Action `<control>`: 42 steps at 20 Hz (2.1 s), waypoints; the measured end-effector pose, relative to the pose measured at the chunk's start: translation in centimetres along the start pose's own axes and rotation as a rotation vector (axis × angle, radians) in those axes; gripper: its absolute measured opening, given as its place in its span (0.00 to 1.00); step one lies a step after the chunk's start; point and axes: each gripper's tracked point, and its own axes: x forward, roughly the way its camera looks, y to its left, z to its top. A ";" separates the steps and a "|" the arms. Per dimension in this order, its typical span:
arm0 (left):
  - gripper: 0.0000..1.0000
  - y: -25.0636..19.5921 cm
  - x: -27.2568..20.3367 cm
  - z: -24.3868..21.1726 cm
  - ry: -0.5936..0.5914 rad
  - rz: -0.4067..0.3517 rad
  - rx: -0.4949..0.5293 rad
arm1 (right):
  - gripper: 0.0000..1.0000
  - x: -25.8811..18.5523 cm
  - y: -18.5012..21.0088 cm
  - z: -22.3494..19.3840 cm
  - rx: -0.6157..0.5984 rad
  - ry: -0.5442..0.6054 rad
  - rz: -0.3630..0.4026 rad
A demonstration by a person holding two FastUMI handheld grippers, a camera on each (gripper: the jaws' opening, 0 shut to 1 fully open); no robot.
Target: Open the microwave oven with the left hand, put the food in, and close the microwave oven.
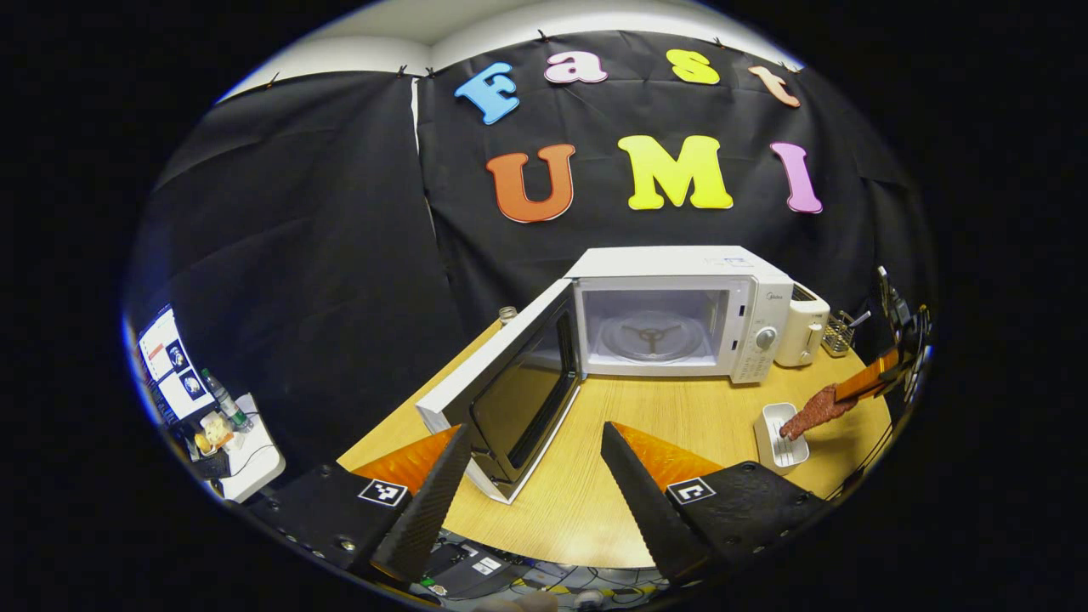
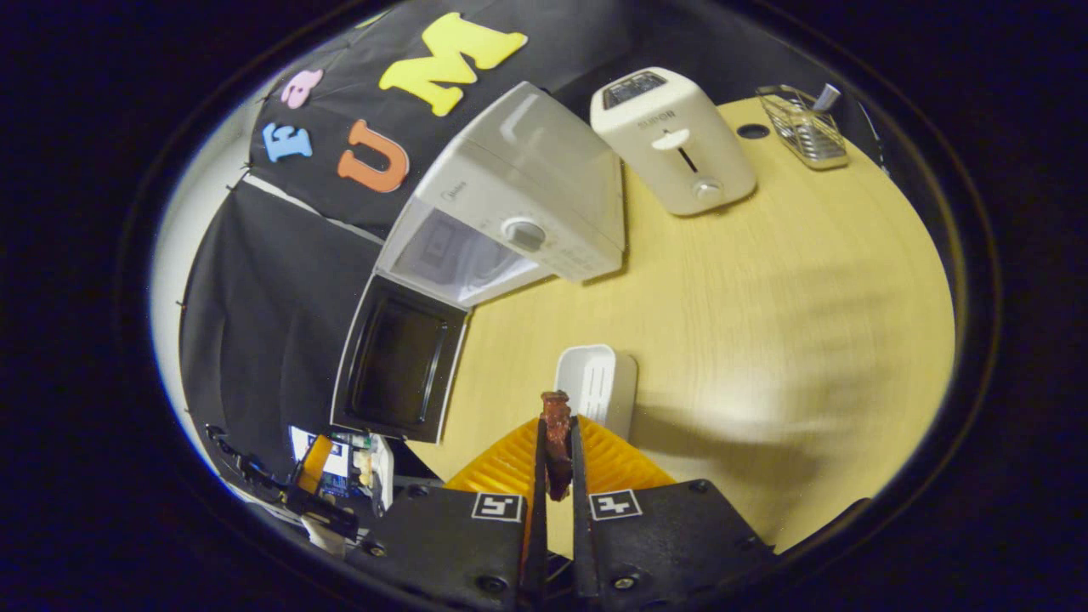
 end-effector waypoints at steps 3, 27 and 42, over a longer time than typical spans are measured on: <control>0.95 -0.5 0.0 0.5 -0.009 -0.041 0.011 | 0.15 -0.2 4.5 2.0 -0.020 -0.082 0.053; 0.95 1.6 4.1 -4.0 -0.059 -0.454 0.144 | 0.13 31.0 12.0 15.5 0.411 -0.892 -0.181; 0.95 2.7 5.1 -5.3 -0.037 -0.461 0.115 | 0.76 32.7 8.9 16.3 -0.094 -0.880 -0.574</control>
